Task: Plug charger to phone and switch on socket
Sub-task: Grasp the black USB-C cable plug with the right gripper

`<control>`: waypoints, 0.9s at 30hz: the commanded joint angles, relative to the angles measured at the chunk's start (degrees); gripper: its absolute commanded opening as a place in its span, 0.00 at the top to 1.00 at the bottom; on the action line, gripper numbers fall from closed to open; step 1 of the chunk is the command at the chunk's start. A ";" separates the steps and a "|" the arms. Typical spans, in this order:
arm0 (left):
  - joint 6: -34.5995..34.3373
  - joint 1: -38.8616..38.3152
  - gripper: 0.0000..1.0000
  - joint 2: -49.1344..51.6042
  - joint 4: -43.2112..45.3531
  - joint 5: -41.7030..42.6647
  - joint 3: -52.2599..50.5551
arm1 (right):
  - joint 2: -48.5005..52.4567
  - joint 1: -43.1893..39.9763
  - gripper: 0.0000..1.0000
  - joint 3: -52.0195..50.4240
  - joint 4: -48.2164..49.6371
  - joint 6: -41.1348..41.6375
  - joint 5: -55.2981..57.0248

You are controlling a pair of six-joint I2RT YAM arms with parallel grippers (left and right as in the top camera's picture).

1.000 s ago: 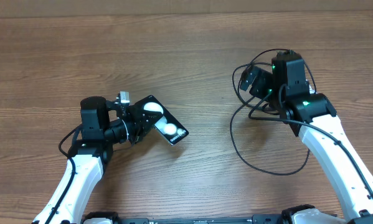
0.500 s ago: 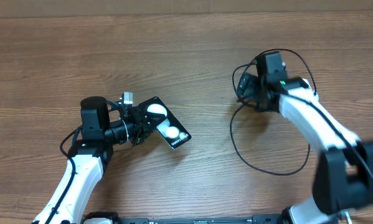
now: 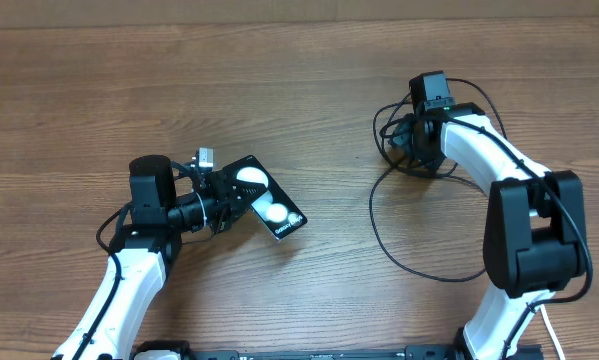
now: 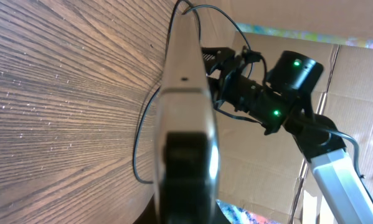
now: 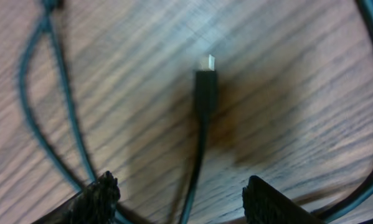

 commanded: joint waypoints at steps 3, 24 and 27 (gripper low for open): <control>1.07 -0.11 0.96 -0.15 0.46 2.36 0.39 | 3.23 -0.15 0.39 1.36 0.24 2.97 0.68; 1.16 -0.11 0.96 -0.15 0.48 2.51 0.39 | 4.68 -0.50 0.95 2.47 0.15 2.23 0.22; 2.23 -0.07 0.96 -0.15 0.48 2.56 0.39 | 2.99 -0.48 0.96 5.95 -4.02 -0.17 0.22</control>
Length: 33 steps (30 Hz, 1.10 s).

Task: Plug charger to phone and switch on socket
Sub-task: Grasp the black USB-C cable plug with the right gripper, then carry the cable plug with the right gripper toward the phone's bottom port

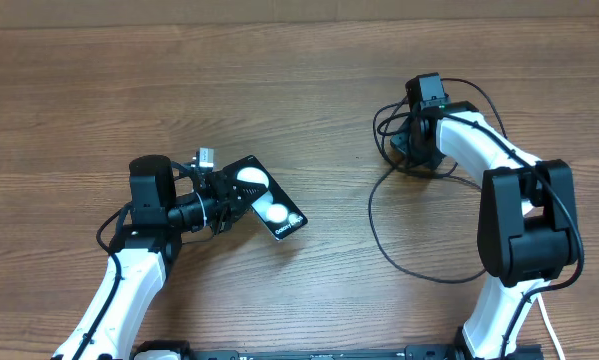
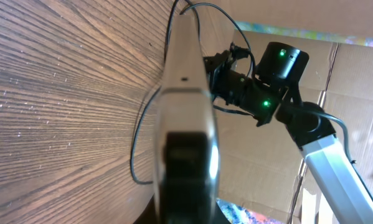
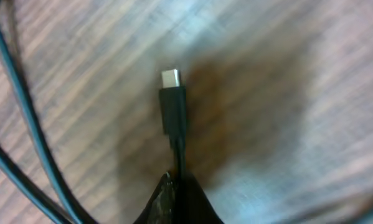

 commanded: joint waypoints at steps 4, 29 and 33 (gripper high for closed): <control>2.95 -0.07 0.96 -0.15 0.50 2.34 0.39 | -4.13 -0.22 0.96 10.40 -8.13 -7.30 -0.22; 3.21 8.94 0.96 20.26 16.22 27.87 17.51 | -21.88 26.58 0.96 16.76 -46.66 -36.79 -32.52; 2.58 8.94 0.96 21.73 16.20 29.18 19.30 | -21.88 33.90 0.96 16.76 -43.71 -36.74 -31.15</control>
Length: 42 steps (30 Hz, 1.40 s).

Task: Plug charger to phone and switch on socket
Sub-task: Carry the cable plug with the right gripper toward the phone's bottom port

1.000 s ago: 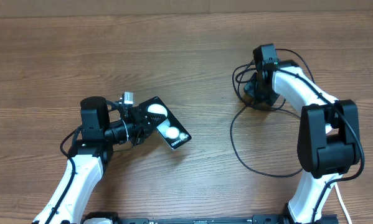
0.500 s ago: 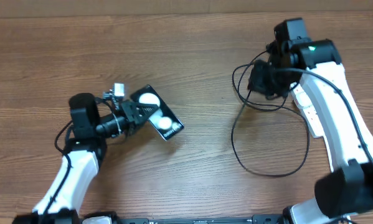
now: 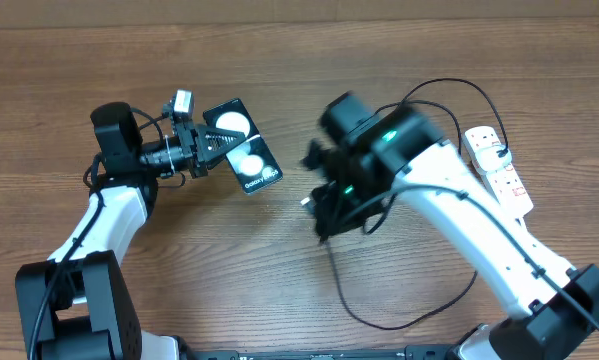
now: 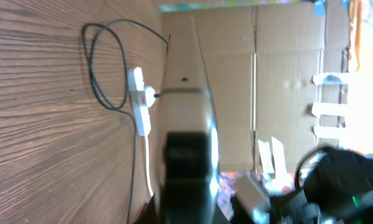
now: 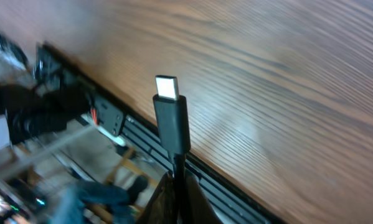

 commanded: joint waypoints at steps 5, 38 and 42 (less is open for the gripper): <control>-0.11 -0.11 0.96 0.72 0.44 9.75 2.23 | -1.68 7.39 0.96 0.70 6.82 1.16 0.74; -17.35 -0.11 0.96 0.72 18.08 10.62 2.23 | -1.64 2.67 0.96 -2.86 16.41 12.50 -7.89; -20.31 -0.11 0.96 0.72 20.57 10.60 2.23 | -1.64 2.29 0.96 -3.08 17.66 12.52 -7.89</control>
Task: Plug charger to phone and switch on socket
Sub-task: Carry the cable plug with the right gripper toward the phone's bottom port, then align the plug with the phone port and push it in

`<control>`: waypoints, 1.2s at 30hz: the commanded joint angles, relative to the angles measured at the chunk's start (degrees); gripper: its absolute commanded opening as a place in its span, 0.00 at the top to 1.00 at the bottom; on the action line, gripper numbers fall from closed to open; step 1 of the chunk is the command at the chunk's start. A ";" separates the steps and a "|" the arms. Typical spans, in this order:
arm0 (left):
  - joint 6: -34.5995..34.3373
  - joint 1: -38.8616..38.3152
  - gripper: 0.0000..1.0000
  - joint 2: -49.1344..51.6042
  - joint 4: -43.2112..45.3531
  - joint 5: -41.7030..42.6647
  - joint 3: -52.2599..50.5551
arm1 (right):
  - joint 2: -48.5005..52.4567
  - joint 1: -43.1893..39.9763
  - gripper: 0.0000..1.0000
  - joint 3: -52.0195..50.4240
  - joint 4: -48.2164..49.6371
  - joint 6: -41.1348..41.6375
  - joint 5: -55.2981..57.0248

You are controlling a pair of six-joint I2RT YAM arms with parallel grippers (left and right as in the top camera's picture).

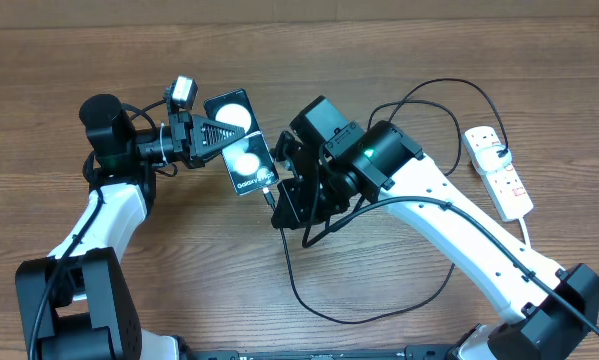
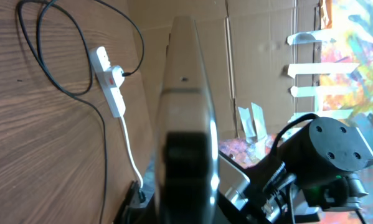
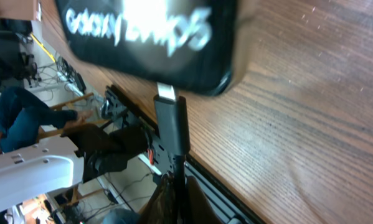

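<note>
A black phone (image 1: 239, 148) marked Galaxy is held up off the table, my left gripper (image 1: 194, 140) shut on its upper end. In the left wrist view the phone (image 2: 185, 124) shows edge-on. My right gripper (image 1: 291, 197) is shut on the black charger cable just behind its plug (image 3: 172, 121). The plug's silver tip sits right at the phone's (image 3: 152, 37) lower edge; whether it has entered the port cannot be told. The black cable (image 1: 374, 300) loops over the table to the white socket strip (image 1: 497, 172) at the right.
Wooden table (image 1: 99, 300) all round. The cable's loop lies in front of and under the right arm. Cardboard walls stand behind the table. The right arm's body (image 1: 379, 165) is close beside the phone.
My right gripper moved up and left with the plug, from mid-table to the phone's lower edge. The left gripper tilted the phone slightly, its lower end now facing the plug.
My right gripper stood open over the plug at the back right while the left held the phone up. Then it shut on the cable behind the plug. It carried the plug to mid-table as the left arm swung the phone back, and now plug meets phone.
</note>
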 commanded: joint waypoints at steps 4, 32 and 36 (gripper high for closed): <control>-5.51 -0.11 0.96 0.26 0.72 1.01 1.62 | -1.62 -0.33 0.96 -0.72 1.57 0.28 -1.16; -2.93 -0.07 0.96 0.26 1.38 -0.79 1.62 | -1.64 -0.68 0.96 -0.72 0.42 0.22 -5.42; -1.68 -0.07 0.96 0.26 1.36 -0.31 1.62 | -1.64 -1.33 0.96 -0.72 0.42 0.22 -5.42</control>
